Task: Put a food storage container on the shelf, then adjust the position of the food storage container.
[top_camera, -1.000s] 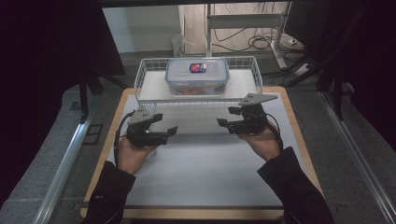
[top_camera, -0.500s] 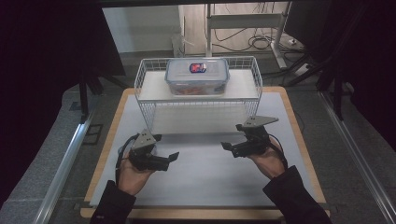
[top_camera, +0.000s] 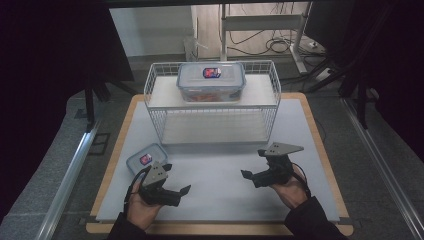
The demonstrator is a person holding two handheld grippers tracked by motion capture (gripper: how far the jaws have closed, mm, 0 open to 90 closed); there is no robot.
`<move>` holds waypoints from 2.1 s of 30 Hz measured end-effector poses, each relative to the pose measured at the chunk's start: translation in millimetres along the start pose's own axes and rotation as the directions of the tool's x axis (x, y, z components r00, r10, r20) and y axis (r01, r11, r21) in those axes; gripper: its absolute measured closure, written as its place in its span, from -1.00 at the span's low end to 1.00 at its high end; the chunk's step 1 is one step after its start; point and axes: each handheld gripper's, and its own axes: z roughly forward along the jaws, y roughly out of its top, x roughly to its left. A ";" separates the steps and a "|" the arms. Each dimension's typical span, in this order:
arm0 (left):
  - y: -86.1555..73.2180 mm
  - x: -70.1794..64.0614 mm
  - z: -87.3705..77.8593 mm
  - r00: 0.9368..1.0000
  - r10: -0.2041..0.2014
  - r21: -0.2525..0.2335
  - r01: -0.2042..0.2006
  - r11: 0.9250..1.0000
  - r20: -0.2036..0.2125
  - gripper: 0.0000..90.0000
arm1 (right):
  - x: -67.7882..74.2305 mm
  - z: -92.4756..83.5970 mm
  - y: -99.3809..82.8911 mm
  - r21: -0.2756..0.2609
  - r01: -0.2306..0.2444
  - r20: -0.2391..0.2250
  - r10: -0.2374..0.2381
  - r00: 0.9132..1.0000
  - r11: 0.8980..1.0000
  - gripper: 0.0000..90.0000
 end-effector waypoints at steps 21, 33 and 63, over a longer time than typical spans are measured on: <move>-11.7 -8.9 3.6 0.997 0.044 0.080 -0.039 0.996 -0.064 -0.94 | 12.5 4.2 -34.1 0.059 0.009 0.036 -0.011 0.999 0.998 -0.94; -0.7 17.2 -13.2 0.991 -0.055 0.060 0.063 0.996 -0.122 -0.14 | 12.3 7.3 -34.2 0.077 -0.012 0.003 0.012 1.000 0.997 -0.91; -55.5 156.6 -47.0 0.835 -0.344 0.046 0.401 0.915 -0.430 0.97 | 10.5 13.6 -35.3 0.113 -0.007 0.010 0.006 1.000 0.994 -0.84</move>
